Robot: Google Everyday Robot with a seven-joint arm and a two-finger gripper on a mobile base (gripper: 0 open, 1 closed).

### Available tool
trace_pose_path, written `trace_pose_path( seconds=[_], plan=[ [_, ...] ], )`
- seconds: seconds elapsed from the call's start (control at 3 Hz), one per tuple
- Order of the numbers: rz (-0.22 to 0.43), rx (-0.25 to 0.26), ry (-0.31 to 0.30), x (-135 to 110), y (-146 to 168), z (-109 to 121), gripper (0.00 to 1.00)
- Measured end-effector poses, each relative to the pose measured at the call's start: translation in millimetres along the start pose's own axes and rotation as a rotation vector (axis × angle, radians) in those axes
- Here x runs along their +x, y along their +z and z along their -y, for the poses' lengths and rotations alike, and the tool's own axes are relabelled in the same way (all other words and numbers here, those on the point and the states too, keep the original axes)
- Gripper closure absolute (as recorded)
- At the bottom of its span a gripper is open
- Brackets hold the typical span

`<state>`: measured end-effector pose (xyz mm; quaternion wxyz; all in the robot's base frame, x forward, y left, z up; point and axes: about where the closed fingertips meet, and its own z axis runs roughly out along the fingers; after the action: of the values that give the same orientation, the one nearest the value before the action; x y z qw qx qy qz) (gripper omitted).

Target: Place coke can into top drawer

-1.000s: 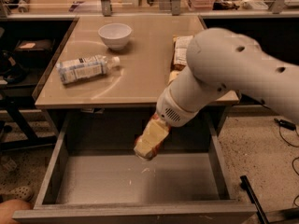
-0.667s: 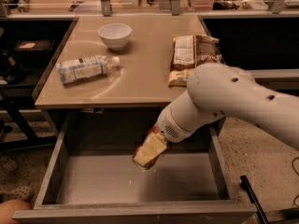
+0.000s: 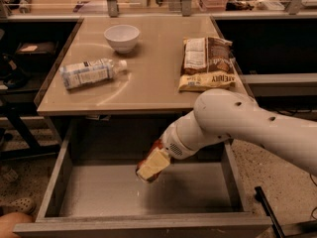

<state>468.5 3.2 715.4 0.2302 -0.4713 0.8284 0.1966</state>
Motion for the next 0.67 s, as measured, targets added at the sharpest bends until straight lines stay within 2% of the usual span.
trace_pose_path(
  seconds=[0.33, 0.67],
  plan=[
    [0.029, 0.003, 0.008, 4, 31, -1, 1.0],
    [0.079, 0.03, 0.022, 4, 55, 7, 1.0]
  ],
)
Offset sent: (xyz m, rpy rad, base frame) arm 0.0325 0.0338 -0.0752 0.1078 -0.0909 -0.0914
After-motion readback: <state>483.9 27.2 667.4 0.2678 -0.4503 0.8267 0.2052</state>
